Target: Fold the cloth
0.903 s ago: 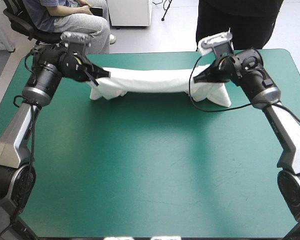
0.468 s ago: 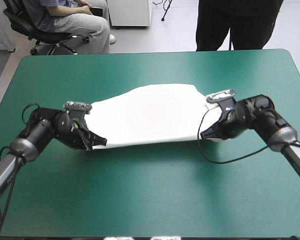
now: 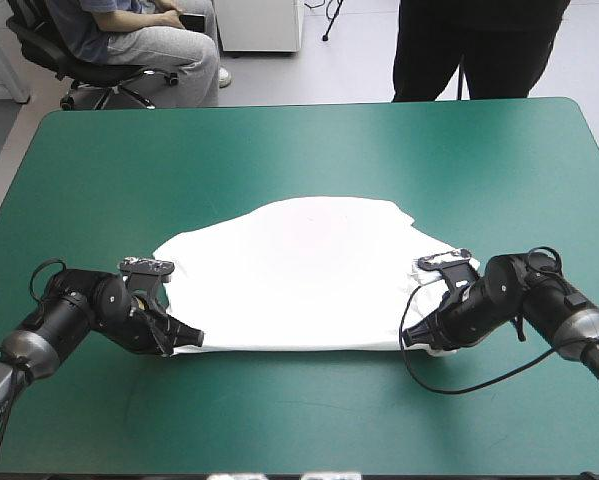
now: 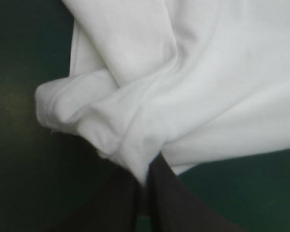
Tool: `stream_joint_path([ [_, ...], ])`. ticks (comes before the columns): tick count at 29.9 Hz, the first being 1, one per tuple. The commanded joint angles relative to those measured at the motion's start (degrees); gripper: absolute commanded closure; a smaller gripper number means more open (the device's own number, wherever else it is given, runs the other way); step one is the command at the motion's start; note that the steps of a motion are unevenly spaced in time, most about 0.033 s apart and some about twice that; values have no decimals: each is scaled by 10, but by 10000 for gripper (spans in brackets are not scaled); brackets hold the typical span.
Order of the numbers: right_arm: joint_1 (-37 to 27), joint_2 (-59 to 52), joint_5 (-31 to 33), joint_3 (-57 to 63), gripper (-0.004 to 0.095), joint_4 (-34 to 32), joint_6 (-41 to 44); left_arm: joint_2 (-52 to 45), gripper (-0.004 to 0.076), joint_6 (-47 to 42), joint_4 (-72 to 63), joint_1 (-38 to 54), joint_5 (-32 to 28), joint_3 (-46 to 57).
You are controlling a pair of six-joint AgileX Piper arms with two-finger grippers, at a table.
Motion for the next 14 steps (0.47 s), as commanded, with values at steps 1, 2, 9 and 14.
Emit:
stream_joint_path([
  [1,-5,-9,-6,-12,617,12,-8,-11,506,26,-26,-3,19,-12],
  [2,-5,-9,-3,-14,548,14,-8,-11,446,26,-33,-3,27,-12],
  [9,-5,-31,39,-70,381,-20,22,-33,223,3,-14,-1,85,-57],
  [14,-5,-70,53,-145,381,-119,67,-78,262,-61,76,0,90,-145],
])
